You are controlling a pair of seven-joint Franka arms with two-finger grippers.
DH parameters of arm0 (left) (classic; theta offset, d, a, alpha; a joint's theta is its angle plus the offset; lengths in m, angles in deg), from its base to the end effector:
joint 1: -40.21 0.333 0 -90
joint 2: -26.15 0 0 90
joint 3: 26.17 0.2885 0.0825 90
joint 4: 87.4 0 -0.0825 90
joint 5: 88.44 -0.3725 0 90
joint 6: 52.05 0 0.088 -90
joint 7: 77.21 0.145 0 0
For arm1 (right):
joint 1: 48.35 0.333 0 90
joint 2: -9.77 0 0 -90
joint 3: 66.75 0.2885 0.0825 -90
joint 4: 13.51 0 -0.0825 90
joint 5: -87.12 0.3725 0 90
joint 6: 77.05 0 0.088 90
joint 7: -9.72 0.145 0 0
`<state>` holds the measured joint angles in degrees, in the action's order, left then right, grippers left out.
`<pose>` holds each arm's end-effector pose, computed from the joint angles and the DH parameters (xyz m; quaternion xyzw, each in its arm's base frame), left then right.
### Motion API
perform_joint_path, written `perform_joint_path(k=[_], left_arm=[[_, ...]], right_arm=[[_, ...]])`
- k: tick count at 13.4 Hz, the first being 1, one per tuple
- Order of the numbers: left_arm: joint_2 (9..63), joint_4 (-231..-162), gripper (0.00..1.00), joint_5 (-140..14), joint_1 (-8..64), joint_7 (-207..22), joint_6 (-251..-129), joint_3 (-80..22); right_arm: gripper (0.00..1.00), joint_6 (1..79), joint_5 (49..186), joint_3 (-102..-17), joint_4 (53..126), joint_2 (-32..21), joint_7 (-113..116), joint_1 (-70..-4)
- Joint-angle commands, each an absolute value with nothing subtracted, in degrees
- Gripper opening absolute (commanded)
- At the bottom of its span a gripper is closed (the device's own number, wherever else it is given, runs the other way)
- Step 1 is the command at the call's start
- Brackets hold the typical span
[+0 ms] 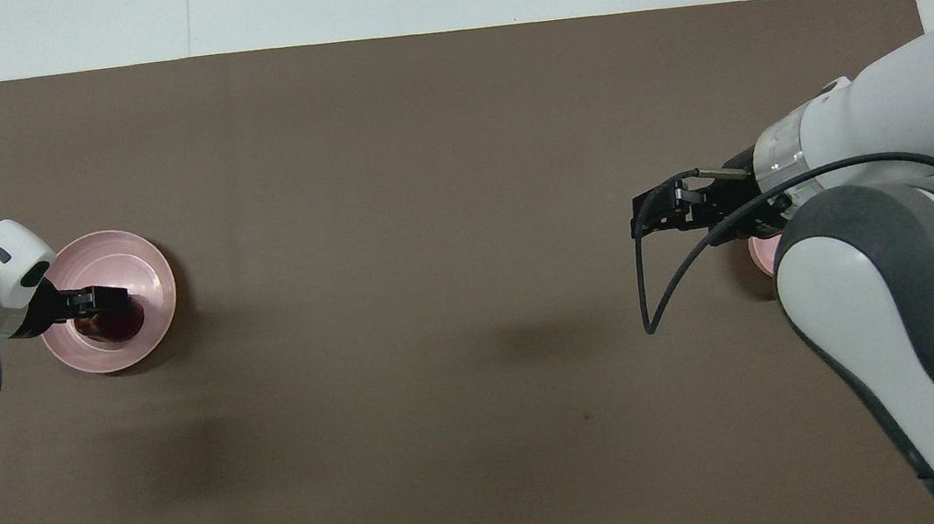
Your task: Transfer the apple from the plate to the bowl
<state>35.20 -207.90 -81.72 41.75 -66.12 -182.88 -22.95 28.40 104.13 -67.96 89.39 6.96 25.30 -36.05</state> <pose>0.5566 0.0402 0.2887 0.9990 -0.0178 0.0169 0.0384 0.5490 0.1424 0.4551 -0.9868 0.0784 0.0349 0.1376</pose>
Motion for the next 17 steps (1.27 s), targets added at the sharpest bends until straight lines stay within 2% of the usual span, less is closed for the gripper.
perform_joint_path(k=[1, 3, 4, 5, 6, 7, 8, 14, 17], left_arm=[[33.62, -210.00, 1.00, -80.79, 40.56, -65.79, -183.28, -22.74], [33.62, -209.75, 1.00, -80.79, 39.86, -65.79, -182.92, -22.56], [33.71, -209.74, 0.86, -80.79, 39.86, -65.79, -182.92, -22.56], [33.71, -209.66, 0.58, -80.88, 40.12, -65.53, -182.31, -22.39], [33.71, -209.05, 0.24, -81.49, 40.47, -65.44, -179.35, -22.39], [33.62, -208.08, 0.05, -82.63, 40.74, -65.35, -177.14, -22.39], [33.45, -207.72, 0.00, -83.86, 40.74, -65.35, -176.68, -22.39], [30.90, -204.22, 0.00, -83.96, 39.69, -65.26, -175.98, -23.17], [30.20, -201.49, 0.00, -83.70, 36.19, -65.26, -176.15, -23.97]], right_arm=[[1.00, 29.82, 105.93, -67.98, 90.38, 7.22, 25.89, -36.31], [1.00, 29.82, 105.93, -67.98, 90.99, 7.22, 25.89, -36.40], [1.00, 29.82, 105.93, -67.98, 91.25, 7.22, 25.89, -36.31], [1.00, 29.74, 106.19, -67.89, 91.25, 7.22, 25.98, -36.31], [1.00, 29.65, 107.84, -67.98, 91.34, 7.22, 26.07, -36.48], [1.00, 29.56, 109.43, -67.98, 92.13, 7.31, 26.07, -36.57], [1.00, 29.82, 109.79, -67.98, 92.65, 7.49, 26.16, -36.49], [1.00, 29.65, 118.31, -68.15, 91.52, 7.05, 30.01, -37.54], [1.00, 29.65, 122.35, -68.24, 88.80, 7.05, 37.99, -37.63]])
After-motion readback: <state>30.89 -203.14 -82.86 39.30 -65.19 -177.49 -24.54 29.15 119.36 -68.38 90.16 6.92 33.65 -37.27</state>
